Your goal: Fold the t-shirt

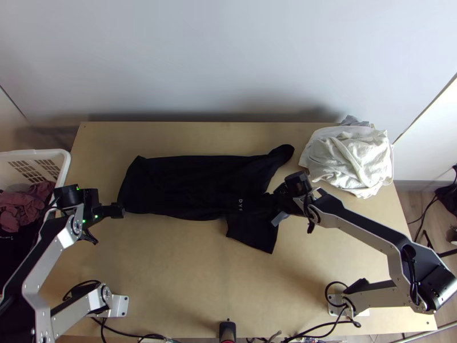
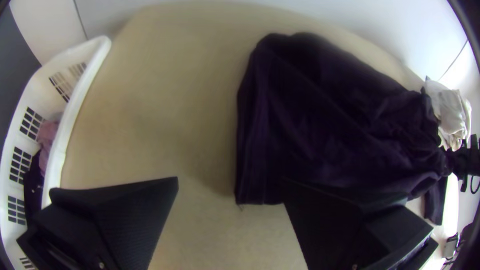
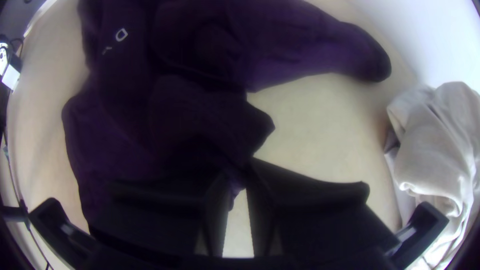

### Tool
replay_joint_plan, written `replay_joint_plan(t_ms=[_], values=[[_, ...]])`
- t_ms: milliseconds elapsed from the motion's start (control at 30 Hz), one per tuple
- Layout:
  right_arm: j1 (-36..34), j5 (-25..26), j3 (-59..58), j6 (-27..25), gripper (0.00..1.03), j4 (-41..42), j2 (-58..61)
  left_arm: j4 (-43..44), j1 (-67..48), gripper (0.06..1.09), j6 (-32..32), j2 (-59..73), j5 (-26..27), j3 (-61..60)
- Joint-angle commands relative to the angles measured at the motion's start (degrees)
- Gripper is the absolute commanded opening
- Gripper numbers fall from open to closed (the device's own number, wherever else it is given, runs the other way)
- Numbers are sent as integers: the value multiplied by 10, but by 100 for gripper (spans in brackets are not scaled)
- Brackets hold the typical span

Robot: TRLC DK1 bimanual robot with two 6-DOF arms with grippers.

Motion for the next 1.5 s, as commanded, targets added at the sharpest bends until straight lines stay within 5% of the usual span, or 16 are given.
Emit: replay_joint_plan(t_ms=[0,867,1467], values=[[16,11,13,8,14,-1,-1,-56,27,104,-1,88,28,16],[34,24,5,22,15,-3,1,-222,36,104,-59,166,157,171],[46,31,15,20,15,2,10,-183,19,104,-78,197,160,157]])
